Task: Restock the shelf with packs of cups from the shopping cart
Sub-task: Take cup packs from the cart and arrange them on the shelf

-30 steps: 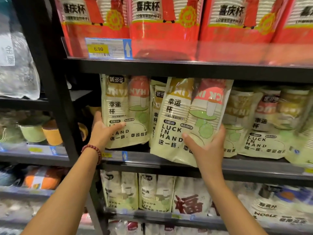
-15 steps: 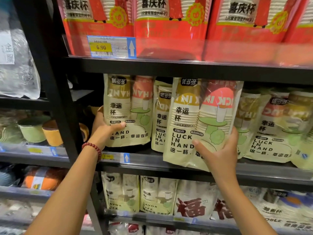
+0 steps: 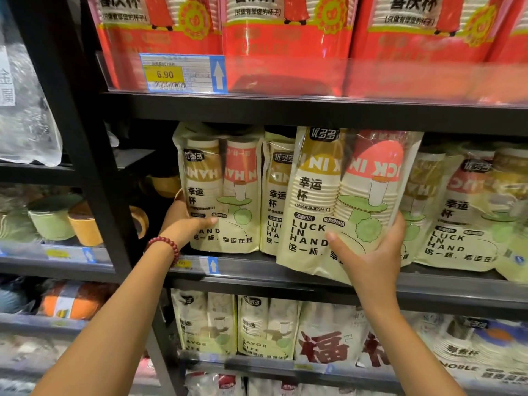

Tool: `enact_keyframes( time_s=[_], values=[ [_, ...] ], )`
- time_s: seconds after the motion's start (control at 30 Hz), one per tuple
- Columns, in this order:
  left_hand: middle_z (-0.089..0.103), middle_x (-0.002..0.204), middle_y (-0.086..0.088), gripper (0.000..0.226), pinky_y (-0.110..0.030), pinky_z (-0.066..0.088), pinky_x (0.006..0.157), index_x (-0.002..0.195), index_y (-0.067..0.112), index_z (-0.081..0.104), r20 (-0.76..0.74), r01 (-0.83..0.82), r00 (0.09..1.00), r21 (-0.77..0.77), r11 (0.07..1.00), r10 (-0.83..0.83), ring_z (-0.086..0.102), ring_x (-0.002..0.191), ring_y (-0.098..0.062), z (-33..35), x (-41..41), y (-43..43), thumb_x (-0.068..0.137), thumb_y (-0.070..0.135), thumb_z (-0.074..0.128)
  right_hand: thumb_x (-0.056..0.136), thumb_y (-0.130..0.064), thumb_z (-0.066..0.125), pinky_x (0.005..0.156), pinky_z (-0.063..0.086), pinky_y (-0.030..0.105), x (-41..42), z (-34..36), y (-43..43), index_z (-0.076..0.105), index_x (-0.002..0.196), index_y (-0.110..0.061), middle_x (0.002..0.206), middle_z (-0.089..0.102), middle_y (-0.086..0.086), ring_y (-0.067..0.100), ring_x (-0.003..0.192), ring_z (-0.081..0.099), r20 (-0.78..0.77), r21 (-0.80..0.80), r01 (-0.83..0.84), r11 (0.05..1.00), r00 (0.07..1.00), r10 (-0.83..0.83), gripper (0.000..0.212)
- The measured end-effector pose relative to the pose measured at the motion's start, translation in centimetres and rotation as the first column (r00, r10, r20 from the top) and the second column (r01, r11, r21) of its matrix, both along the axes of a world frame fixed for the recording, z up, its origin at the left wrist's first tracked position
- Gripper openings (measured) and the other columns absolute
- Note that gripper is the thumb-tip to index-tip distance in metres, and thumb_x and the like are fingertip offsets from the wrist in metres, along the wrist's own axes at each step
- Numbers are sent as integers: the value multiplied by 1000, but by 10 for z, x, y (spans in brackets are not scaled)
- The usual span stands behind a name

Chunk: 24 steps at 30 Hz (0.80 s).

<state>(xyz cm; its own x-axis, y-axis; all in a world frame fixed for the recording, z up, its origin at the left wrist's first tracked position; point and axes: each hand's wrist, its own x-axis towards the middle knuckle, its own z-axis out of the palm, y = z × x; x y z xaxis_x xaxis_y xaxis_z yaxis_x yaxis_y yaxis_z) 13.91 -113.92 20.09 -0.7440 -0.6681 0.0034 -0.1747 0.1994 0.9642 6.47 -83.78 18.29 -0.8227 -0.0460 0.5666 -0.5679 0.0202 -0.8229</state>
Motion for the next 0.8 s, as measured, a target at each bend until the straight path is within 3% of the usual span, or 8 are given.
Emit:
enact_keyframes(
  time_s=[0.13, 0.3, 0.4, 0.5, 0.63, 0.73, 0.8],
  values=[
    [59, 120, 4, 67, -32, 40, 95, 130, 16, 46, -48, -22, 999, -42, 999, 20, 54, 110, -14, -4, 2, 2, 72, 11, 79, 69, -19, 84, 78, 37, -5, -1, 1, 0, 24, 143, -22, 119, 43, -33, -27, 100, 46, -18, 5, -8, 1000, 1000, 8, 96],
    [60, 125, 1, 70, -42, 43, 103, 128, 16, 47, -12, -58, 998, -84, 995, 58, 56, 116, -20, 1, 3, 3, 68, 12, 83, 70, -18, 83, 77, 40, -3, -2, 3, 6, 28, 140, -21, 119, 49, -28, -22, 99, 51, -36, 5, -16, 1000, 999, 17, 89],
    [61, 122, -2, 73, -43, 46, 99, 126, 14, 45, -13, -107, 994, -135, 985, 106, 59, 113, -23, 0, 3, 7, 65, 16, 85, 72, -15, 81, 77, 41, -2, -3, 6, 9, 28, 139, -24, 115, 51, -27, -21, 99, 52, -29, 17, -32, 999, 999, 32, 86],
    [55, 125, -1, 77, -35, 44, 96, 135, 12, 37, -82, -170, 984, -203, 964, 157, 54, 112, -19, -1, 5, 16, 72, 17, 81, 73, -12, 80, 79, 40, -2, -7, 6, 15, 27, 140, -22, 117, 49, -28, -22, 100, 51, -26, 33, -45, 998, 999, 45, 86],
    [56, 124, -1, 68, -33, 43, 91, 131, 14, 38, -107, -185, 981, -224, 957, 164, 55, 113, -21, 0, 8, 17, 76, 20, 77, 73, -11, 78, 87, 43, 10, -10, 7, 22, 30, 140, -25, 123, 52, -22, -14, 107, 53, -12, 17, -87, 996, 996, 87, 84],
    [57, 126, -4, 66, -36, 45, 92, 129, 14, 39, -92, -180, 982, -226, 957, 163, 56, 114, -24, 0, 6, 15, 76, 20, 77, 78, 0, 72, 82, 41, 1, -12, 11, 14, 27, 135, -32, 122, 48, -26, -21, 105, 51, -16, -10, -150, 989, 989, 149, 80],
    [57, 126, -5, 65, -34, 45, 89, 129, 13, 38, -100, -181, 982, -225, 958, 162, 56, 110, -22, 0, 4, 16, 77, 18, 77, 80, 4, 69, 83, 41, 1, -13, 11, 4, 23, 142, -23, 125, 47, -23, -19, 107, 51, -4, -50, -197, 979, 980, 197, 81]
  ],
)
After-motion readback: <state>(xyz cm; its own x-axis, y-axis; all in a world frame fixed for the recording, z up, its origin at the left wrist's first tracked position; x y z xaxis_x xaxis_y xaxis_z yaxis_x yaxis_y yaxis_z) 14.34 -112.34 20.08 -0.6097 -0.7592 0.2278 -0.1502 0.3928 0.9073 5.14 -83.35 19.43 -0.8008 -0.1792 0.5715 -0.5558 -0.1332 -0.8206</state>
